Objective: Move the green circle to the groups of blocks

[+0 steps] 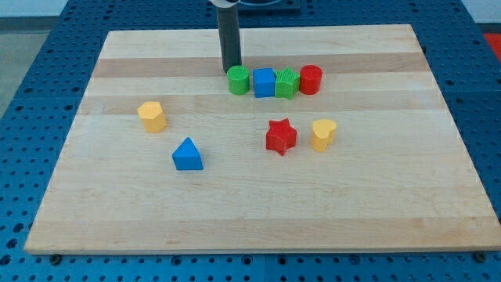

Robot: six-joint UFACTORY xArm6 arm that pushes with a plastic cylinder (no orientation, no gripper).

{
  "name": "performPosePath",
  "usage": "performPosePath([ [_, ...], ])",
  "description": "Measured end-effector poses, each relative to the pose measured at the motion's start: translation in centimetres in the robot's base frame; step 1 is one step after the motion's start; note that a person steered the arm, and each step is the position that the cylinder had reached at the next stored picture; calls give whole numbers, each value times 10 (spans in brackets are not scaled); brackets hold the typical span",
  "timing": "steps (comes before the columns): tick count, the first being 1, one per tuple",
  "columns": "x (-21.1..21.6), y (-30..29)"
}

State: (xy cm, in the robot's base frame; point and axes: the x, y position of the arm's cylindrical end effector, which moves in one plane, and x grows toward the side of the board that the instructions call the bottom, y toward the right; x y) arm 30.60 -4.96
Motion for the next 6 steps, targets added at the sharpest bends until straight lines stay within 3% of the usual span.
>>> performPosePath([
  [6, 2, -1],
])
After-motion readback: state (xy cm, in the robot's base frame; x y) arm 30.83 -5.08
